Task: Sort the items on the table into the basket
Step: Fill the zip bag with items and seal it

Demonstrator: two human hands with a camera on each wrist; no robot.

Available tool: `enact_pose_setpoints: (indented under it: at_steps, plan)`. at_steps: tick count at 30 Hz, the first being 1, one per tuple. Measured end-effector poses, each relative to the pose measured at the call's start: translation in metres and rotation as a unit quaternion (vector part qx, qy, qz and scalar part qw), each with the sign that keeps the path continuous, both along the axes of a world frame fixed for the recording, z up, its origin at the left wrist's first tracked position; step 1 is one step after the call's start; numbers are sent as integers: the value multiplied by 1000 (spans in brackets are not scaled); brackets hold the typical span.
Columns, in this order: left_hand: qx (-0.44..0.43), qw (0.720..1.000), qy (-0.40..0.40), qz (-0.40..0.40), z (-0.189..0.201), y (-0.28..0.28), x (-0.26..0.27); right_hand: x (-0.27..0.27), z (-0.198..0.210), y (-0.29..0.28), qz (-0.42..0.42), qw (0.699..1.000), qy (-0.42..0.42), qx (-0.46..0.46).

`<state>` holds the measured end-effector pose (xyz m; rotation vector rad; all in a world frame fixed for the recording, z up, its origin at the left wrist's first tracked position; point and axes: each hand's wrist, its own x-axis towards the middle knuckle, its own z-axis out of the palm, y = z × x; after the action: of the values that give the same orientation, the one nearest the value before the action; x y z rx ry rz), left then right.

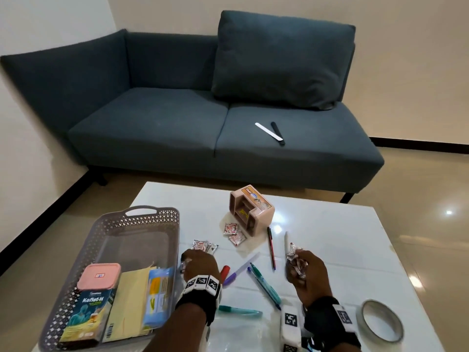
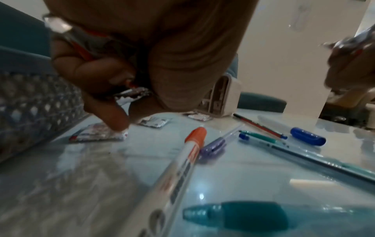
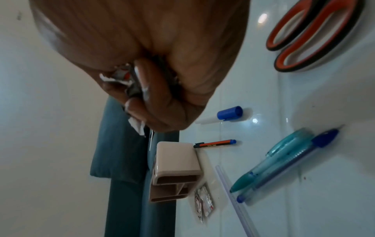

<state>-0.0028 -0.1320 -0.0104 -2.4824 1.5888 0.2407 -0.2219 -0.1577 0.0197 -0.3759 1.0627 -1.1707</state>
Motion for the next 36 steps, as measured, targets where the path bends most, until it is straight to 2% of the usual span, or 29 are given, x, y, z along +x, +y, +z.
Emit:
enact_pose_setpoints:
  at_steps: [3, 6, 7, 9, 12, 14, 15, 17, 19, 20, 21, 22, 23, 24, 25, 30, 32, 36]
  plan:
    - [3, 999, -6, -44, -16, 3, 3, -6, -1, 5, -1, 998, -55, 12]
    - [17, 999, 3, -27, -17, 4, 6, -6, -5, 2, 29, 998, -59, 5]
    - [-2, 999, -9, -38, -20, 4, 8, -6, -6, 0, 34, 998, -56, 3]
    - [-19, 999, 0, -30, -19, 6, 13, -2, -3, -4, 43, 999, -29, 7]
    - [-50, 995, 76, 51, -1, 6, 11, 9, 6, -7, 61, 997, 50, 4]
    - [-85, 973, 168, 132, 19, 5, 8, 20, 11, -9, 94, 989, 116, -10]
    - [-120, 953, 224, 166, 26, 4, 7, 26, 10, -11, 117, 982, 148, -17]
    - [-195, 888, 345, 235, 41, 2, 9, 42, 9, -17, 168, 959, 225, -29]
    - [-275, 792, 468, 281, 51, 1, 16, 60, 5, -29, 208, 920, 328, -51]
    - [-292, 733, 527, 315, 55, 1, 18, 69, 2, -36, 232, 889, 388, -73]
    - [-300, 675, 579, 346, 58, 1, 22, 80, -2, -43, 263, 846, 452, -101]
    - [-294, 634, 612, 370, 64, 2, 25, 89, -6, -50, 289, 792, 521, -131]
    - [-286, 609, 633, 382, 70, 3, 27, 99, -11, -55, 309, 728, 592, -157]
    - [-277, 599, 645, 385, 74, 3, 29, 109, -15, -60, 315, 672, 648, -172]
    - [-275, 597, 647, 386, 73, 4, 33, 117, -18, -64, 315, 640, 679, -176]
    - [-250, 621, 623, 405, 64, 3, 47, 139, -33, -73, 324, 531, 762, -182]
    - [-239, 622, 622, 410, 60, 5, 51, 142, -38, -74, 334, 499, 777, -189]
    - [-232, 619, 625, 415, 58, 7, 54, 142, -39, -73, 338, 461, 792, -213]
